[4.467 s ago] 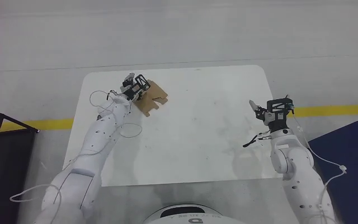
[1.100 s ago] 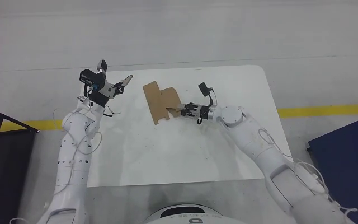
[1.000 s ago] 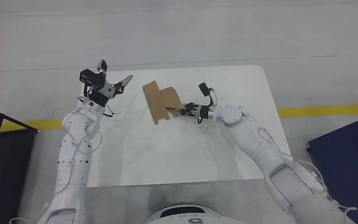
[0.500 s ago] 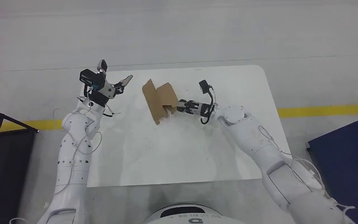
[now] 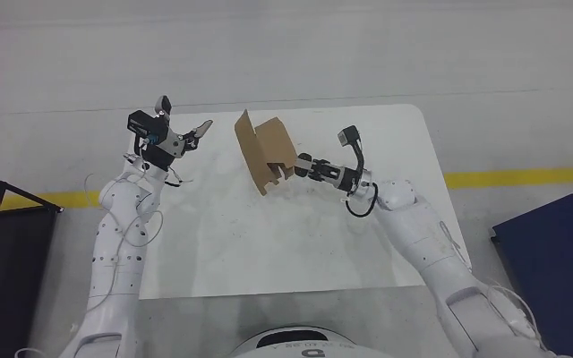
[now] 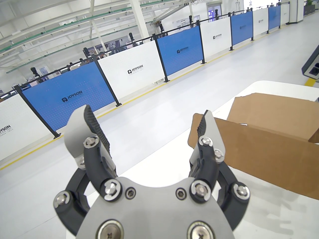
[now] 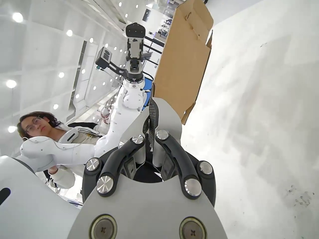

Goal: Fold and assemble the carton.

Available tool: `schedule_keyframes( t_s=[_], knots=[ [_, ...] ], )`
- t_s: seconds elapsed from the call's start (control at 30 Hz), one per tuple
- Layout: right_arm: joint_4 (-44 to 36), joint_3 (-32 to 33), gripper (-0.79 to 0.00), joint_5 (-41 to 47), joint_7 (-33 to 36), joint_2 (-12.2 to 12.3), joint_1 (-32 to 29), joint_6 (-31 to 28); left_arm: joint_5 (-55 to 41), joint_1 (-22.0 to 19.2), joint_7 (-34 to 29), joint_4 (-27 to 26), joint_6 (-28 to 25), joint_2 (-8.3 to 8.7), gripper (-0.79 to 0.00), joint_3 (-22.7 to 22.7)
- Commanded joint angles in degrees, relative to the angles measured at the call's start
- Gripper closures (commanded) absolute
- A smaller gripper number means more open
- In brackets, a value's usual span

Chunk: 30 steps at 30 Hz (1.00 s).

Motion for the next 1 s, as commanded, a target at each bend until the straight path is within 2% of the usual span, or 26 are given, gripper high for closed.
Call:
schedule_keyframes(
  t_s=[0.0,0.13,0.2,0.27,0.37,0.53,0.57,0.6,0.9,0.97],
  knots=[
    [0.0,0.0,0.0,0.0,0.0,0.0,0.0,0.0,0.0,0.0,0.0,0.0,0.0,0.0,-0.785,0.0],
    [0.0,0.0,0.0,0.0,0.0,0.0,0.0,0.0,0.3,0.4,-0.6,-0.2,0.4,0.03,-0.785,0.3],
    [-2.0,0.4,0.0,0.2,-2.4,0.0,-1.0,-1.0,-4.2,1.0,-0.3,1.1,0.0,-0.14,-0.785,0.2],
    [-4.9,1.2,0.0,4.5,-2.1,0.1,-3.1,-4.2,-11.2,1.4,1.2,2.9,-4.4,-0.26,-0.785,0.0],
    [-7.8,2.2,0.0,11.4,2.1,0.5,-5.2,-6.7,-14.9,1.3,1.6,4.3,-12.1,0.11,-0.785,0.0],
    [-12.4,3.1,0.0,19.2,7.6,1.2,-6.4,-5.8,-22.2,0.1,4.8,7.4,-26.4,0.48,-0.785,1.2],
    [-13.5,3.3,0.0,20.4,8.1,1.3,-6.8,-5.3,-22.4,-0.6,3.6,8.3,-26.8,0.6,-0.785,1.3],
    [-14.7,3.4,0.0,22.3,8.8,1.5,-7.2,-4.6,-20.6,-1.2,1.9,8.3,-25.0,0.77,-0.785,1.0],
    [-15.4,3.5,0.0,23.7,9.5,1.6,-7.5,-3.9,-20.6,-1.2,1.9,8.3,-25.0,0.77,-0.785,1.0],
    [-15.4,3.5,0.0,23.7,9.5,1.6,-7.5,-3.9,-25.5,-0.8,0.6,9.9,-25.8,0.5,-0.785,1.7]
  ],
)
